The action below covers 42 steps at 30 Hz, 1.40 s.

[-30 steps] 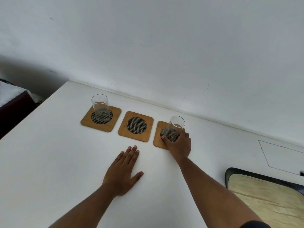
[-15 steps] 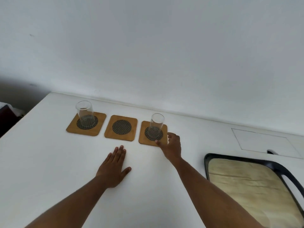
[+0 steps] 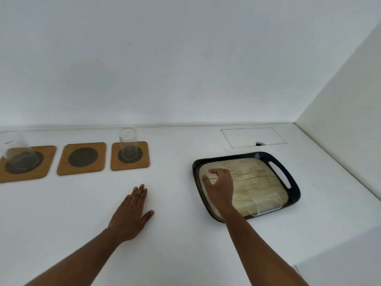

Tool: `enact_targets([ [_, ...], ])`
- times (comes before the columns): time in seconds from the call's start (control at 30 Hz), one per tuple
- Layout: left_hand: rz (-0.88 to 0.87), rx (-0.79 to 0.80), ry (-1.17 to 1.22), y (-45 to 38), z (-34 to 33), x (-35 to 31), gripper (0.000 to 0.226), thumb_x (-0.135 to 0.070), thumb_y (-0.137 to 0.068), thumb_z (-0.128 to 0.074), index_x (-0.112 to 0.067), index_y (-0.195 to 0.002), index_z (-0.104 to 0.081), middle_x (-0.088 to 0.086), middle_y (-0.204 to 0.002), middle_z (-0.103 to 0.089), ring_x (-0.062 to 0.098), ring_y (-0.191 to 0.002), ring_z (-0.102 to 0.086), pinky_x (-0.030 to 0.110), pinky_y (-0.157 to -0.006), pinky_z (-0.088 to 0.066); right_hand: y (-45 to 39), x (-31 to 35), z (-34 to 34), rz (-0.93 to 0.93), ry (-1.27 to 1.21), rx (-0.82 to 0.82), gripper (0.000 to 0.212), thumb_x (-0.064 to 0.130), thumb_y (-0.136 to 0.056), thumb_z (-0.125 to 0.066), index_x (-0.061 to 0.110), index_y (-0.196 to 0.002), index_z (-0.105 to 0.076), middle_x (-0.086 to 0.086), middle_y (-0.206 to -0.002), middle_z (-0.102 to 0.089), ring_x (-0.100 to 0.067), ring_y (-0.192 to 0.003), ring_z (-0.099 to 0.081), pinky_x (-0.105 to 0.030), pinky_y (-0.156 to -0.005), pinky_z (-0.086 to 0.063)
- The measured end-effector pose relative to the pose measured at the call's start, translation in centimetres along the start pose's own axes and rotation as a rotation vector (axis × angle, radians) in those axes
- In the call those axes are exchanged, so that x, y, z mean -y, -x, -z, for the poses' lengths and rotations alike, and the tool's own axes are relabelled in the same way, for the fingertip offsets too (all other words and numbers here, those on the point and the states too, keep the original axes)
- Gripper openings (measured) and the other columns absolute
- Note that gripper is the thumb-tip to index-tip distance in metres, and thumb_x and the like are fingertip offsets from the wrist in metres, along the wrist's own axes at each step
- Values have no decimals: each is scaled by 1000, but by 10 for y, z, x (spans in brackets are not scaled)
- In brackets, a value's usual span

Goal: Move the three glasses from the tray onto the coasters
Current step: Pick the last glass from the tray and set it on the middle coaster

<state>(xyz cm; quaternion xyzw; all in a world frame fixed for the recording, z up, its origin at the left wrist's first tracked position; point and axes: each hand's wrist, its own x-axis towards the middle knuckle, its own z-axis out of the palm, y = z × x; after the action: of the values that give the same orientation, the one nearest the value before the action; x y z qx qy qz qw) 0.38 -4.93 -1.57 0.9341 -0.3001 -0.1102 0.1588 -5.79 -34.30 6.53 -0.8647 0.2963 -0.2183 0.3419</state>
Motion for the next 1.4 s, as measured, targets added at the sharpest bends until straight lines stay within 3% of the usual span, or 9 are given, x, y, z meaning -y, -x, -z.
enact_targets([
  [0.27, -91, 22, 0, -20, -31, -54, 95, -72, -85, -8, -12, -157, 3, 1, -166, 10, 17, -152, 11, 35, -124, -3, 9, -89, 65, -153, 518, -90, 54, 46, -84, -74, 28, -134, -65, -9, -149, -47, -41, -147, -27, -63, -116, -28],
  [0.37, -113, 35, -49, -19, -42, -67, 99, -79, -82, 7, -12, -156, 6, -1, -165, 14, 18, -152, 14, 30, -122, 8, 12, -110, 73, -179, 594, -28, 59, 51, -87, -68, 33, -142, -58, -7, -161, -35, -45, -154, -12, -67, -120, -19],
  [0.5, -100, 6, -106, -16, -47, -68, 88, -72, -91, 3, -15, -158, -2, 1, -168, 1, 19, -153, 4, 27, -118, 13, 11, -127, 75, -180, 594, 68, 58, 54, -92, -61, 37, -146, -51, -5, -168, -22, -45, -156, 0, -65, -118, -27],
  [0.87, -57, 32, -133, -15, -46, -72, 93, -76, -82, 15, -21, -156, 8, -3, -166, 14, 16, -152, 14, 34, -123, 2, -1, -150, 71, 58, 384, -73, 28, 22, -76, -89, 19, -92, -67, -13, -148, -51, -43, -152, -26, -52, -97, -55],
  [1.0, -21, 87, -125, -17, -39, -76, 98, -80, -75, 19, -23, -155, 13, -5, -163, 21, 16, -151, 16, 35, -122, 1, -5, -149, 73, 179, 182, -80, 21, 12, -77, -80, 20, -88, -64, -9, -150, -50, -35, -150, -32, -36, -102, -40],
  [1.1, 26, 162, -98, -18, -31, -84, 97, -81, -81, 0, -20, -156, 12, -5, -162, 22, 19, -153, 12, 36, -123, -3, -2, -138, 70, 149, -2, -92, 31, 15, -74, -79, 22, -99, -64, -6, -150, -47, -28, -141, -41, -37, -100, -42],
  [1.2, 107, 219, 77, -23, -17, -98, 86, -62, -97, -42, -15, -158, -2, -2, -167, 8, 20, -154, 2, 36, -123, -11, 2, -120, 63, 122, -212, -75, 59, 25, -70, -78, 22, -124, -54, -1, -144, -48, -19, -138, -44, -41, -102, -50],
  [1.27, 204, 175, 334, -27, -2, -112, 75, -52, -98, -52, -14, -156, -22, 0, -166, -19, 21, -152, -17, 34, -121, -19, 6, -106, 56, 104, -389, 5, 77, 19, -69, -82, 17, -137, -48, 6, -140, -49, -13, -139, -45, -38, -105, -51],
  [1.4, 317, 98, 877, -32, 29, -150, 43, -46, -96, -61, -24, -132, -58, -11, -128, -60, 15, -129, -53, 21, -94, -41, 17, -74, 35, 126, -576, 195, 93, 14, -69, -86, 14, -150, -40, 6, -152, -45, -11, -147, -42, -32, -114, -47],
])
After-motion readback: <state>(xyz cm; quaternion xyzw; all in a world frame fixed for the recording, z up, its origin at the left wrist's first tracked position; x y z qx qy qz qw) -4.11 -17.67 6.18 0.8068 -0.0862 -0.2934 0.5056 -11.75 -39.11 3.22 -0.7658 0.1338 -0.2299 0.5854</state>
